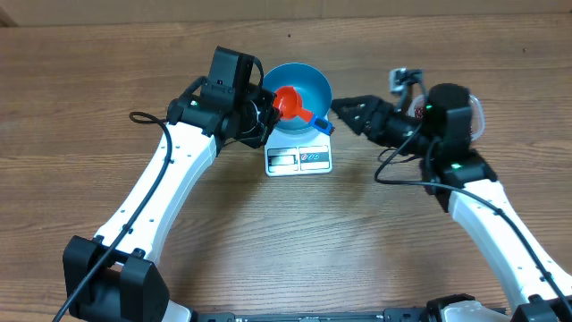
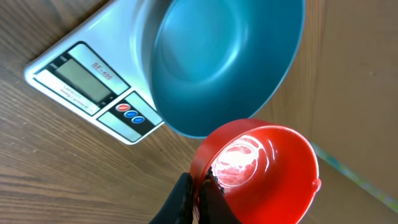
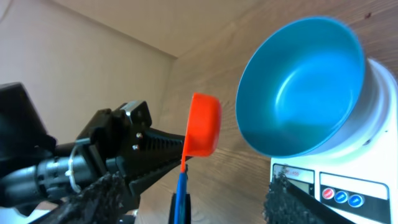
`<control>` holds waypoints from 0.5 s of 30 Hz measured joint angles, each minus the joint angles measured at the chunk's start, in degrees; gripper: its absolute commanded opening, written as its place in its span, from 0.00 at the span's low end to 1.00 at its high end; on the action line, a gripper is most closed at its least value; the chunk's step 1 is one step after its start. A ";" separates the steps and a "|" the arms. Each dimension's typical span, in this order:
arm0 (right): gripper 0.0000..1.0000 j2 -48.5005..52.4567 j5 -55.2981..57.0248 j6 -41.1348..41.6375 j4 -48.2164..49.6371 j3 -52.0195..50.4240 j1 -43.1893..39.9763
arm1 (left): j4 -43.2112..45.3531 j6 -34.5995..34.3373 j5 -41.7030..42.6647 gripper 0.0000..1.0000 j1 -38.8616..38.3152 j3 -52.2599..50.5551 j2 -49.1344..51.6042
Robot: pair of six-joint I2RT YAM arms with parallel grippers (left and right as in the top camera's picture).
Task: Scoop item into bowl and weigh 150g on scale
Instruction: 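Reach the right gripper to the scoop's blue handle and grasp it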
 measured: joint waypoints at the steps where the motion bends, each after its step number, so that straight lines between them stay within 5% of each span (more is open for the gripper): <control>1: 0.70 0.11 0.96 0.35 -0.07 0.00 1.14 | -0.42 -0.02 0.00 0.04 0.00 0.00 0.00; 15: 0.30 1.33 13.68 6.84 -0.76 0.00 10.73 | -2.27 -0.02 0.00 0.04 0.00 0.00 0.00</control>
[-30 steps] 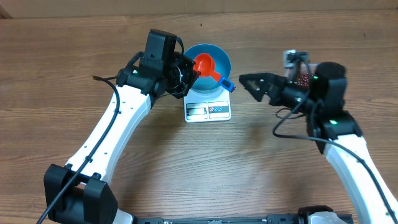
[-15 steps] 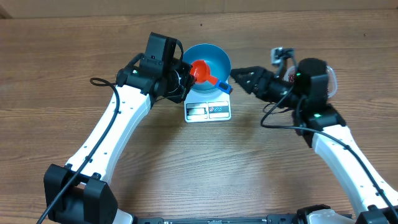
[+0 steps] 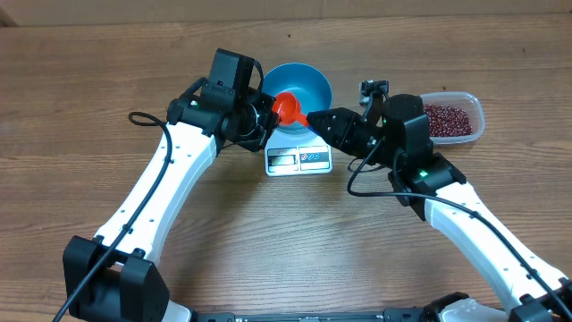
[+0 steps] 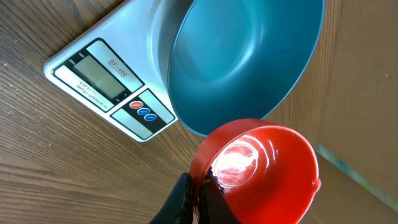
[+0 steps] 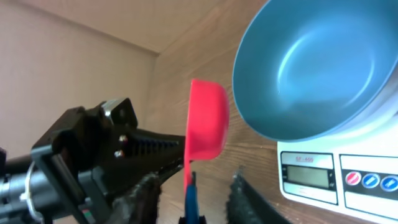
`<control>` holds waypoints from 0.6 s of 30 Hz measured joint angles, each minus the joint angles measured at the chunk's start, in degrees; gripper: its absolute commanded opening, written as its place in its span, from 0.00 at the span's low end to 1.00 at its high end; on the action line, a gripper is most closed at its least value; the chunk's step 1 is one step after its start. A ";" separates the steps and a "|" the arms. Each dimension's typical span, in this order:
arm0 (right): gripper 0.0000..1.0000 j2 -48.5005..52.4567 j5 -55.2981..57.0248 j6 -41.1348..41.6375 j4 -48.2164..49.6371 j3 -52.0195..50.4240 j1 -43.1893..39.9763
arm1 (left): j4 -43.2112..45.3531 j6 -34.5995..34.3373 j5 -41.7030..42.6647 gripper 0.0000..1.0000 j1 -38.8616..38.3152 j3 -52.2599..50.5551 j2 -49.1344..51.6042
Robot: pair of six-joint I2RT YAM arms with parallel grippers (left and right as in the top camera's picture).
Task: Scoop item into bowl and weigh 150g on scale
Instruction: 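Reach the right gripper to the scoop's blue handle and grasp it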
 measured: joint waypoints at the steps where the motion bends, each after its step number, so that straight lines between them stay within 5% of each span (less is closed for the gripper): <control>1: 0.29 0.04 0.17 0.24 -0.04 0.00 -0.02 | 0.00 0.00 0.00 0.04 0.00 0.00 0.00; 18: 0.25 0.28 0.00 4.98 -0.44 0.00 -0.02 | 0.00 0.00 0.00 0.04 0.00 0.00 0.00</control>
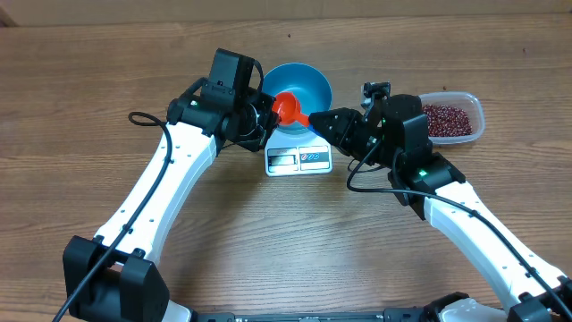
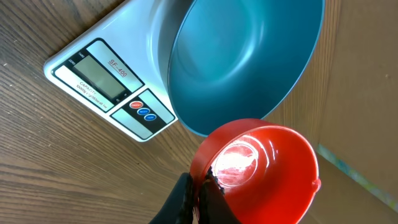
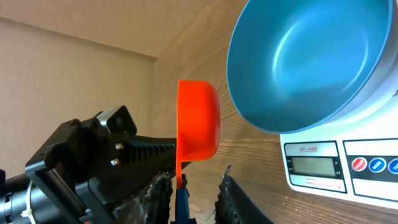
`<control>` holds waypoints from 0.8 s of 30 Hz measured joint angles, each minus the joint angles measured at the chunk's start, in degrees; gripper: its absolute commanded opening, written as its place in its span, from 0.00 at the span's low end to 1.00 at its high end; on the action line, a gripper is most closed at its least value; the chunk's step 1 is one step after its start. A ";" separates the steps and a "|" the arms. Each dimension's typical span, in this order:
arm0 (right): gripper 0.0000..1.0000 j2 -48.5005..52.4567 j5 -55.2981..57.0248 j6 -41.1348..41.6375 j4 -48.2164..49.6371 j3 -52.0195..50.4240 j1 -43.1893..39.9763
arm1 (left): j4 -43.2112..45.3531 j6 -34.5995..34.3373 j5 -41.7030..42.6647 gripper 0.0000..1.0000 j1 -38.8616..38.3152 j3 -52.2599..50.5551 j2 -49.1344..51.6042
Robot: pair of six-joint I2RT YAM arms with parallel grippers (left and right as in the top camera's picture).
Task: Scoop item into bowl and weigh 150g on scale
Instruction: 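Reach the right gripper to the scoop's blue handle and grasp it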
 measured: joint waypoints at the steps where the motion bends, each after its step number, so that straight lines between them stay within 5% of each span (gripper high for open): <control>1: 0.24 0.00 -0.07 0.00 0.02 0.00 0.00 | 0.00 0.00 0.00 0.04 0.00 0.00 0.00; 24: 0.17 0.00 -1.38 0.31 0.02 0.00 0.00 | 0.28 -0.44 0.00 0.04 0.00 0.00 0.00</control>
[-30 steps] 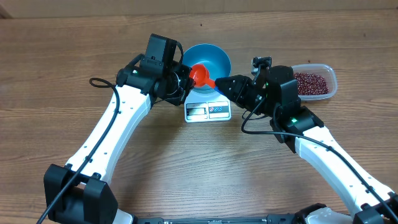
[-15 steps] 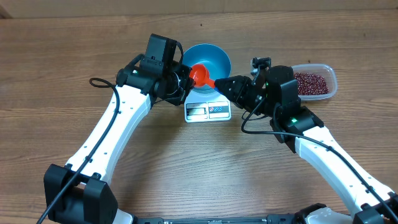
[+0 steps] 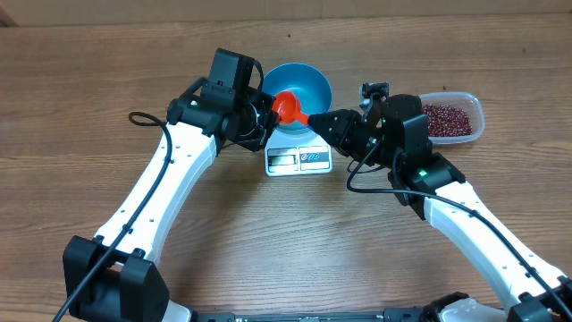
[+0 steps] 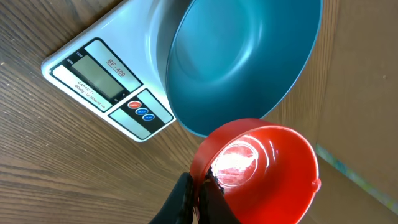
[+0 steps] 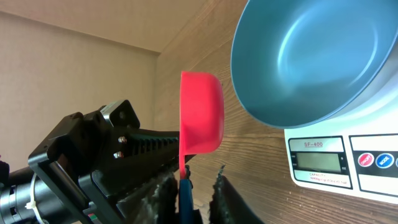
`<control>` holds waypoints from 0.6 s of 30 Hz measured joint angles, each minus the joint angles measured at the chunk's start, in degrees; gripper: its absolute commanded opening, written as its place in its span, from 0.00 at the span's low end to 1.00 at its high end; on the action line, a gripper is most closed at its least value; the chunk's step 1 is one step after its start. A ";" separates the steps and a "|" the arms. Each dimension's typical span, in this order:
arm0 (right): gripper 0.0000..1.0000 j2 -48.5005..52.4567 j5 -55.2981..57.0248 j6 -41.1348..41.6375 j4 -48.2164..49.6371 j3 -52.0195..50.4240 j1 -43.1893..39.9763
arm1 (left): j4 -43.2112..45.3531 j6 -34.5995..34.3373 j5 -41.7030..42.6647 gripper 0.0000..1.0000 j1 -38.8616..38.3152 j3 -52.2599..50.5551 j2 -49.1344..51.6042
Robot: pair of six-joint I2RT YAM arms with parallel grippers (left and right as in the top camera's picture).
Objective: Scoop item into bowl and weigh 150g on scale
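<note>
An empty red scoop [image 4: 261, 168] hangs beside the blue bowl [image 4: 242, 56], which sits empty on the white scale [image 4: 99, 81]. My left gripper [image 4: 201, 186] is shut on the scoop's rim. In the right wrist view the scoop [image 5: 200, 112] shows edge-on, and its blue handle [image 5: 185, 199] lies between the fingers [image 5: 163, 193] of my right gripper [image 5: 189, 180]. That gripper is open: one finger is against the handle and a gap shows at the other. From overhead the right gripper [image 3: 323, 121] meets the scoop [image 3: 286, 105] at the bowl's [image 3: 304, 82] near rim.
A clear tub of red beans [image 3: 450, 118] stands to the right of the scale [image 3: 299, 157], behind my right arm. The wooden table [image 3: 268, 233] stretches toward the front. A pale wall or board [image 5: 93, 56] rises behind the left arm.
My right gripper's fingers stand slightly closer together round the blue handle. The left gripper, scoop, bowl and scale have not visibly moved.
My left gripper held the red scoop by the bowl throughout. At first my right gripper was wide open to the right of the scale. Then it had moved left with its fingers either side of the blue handle. The gap has narrowed at each moment after that.
</note>
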 measured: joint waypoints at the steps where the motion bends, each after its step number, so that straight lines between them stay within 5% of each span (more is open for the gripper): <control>1: 0.14 0.00 0.00 0.07 0.04 0.00 0.02 | 0.00 0.00 0.00 0.04 0.00 0.00 0.00; 4: 0.04 0.00 -0.04 0.20 0.04 0.02 0.00 | 0.02 0.00 0.00 0.04 0.00 0.00 0.00; 9: 0.04 0.00 -0.11 0.11 0.15 0.07 0.02 | 0.00 0.00 -0.02 0.06 0.00 0.00 0.00; 18: 0.04 0.04 0.28 0.13 0.07 0.07 0.02 | 0.15 -0.39 -0.42 0.29 0.00 0.00 0.00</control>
